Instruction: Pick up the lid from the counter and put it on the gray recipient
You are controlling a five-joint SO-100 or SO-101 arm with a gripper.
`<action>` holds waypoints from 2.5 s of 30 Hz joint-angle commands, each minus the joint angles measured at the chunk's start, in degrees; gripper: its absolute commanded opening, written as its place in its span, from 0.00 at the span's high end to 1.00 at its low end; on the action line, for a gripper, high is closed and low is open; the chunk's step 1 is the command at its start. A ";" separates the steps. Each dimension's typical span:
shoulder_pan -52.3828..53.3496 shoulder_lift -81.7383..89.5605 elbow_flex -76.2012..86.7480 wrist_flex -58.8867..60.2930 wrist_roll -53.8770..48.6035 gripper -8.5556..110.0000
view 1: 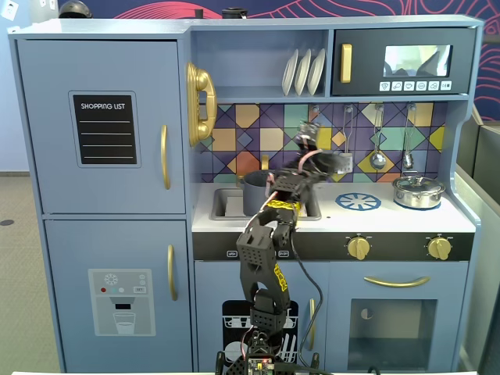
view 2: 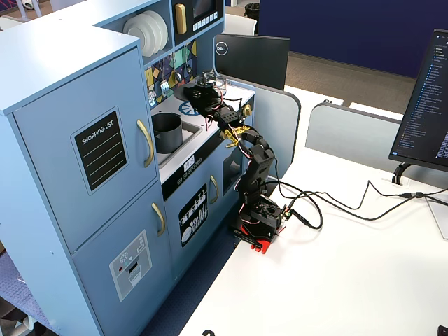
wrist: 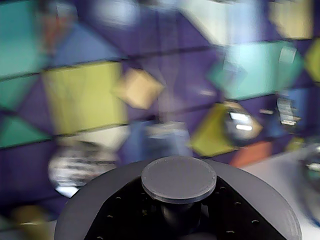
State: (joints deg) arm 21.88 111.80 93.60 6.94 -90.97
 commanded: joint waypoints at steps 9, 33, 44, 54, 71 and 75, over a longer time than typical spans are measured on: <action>-14.33 10.55 2.37 3.43 -0.35 0.93; -19.86 7.38 10.72 -3.69 -2.29 0.93; -20.57 8.53 13.10 -3.69 -2.37 0.93; -20.21 10.37 15.82 -3.43 -2.90 0.93; -20.04 29.27 13.27 22.68 -4.13 0.79; -18.02 39.55 10.02 46.32 -5.36 0.90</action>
State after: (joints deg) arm 2.02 141.50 109.60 34.37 -95.19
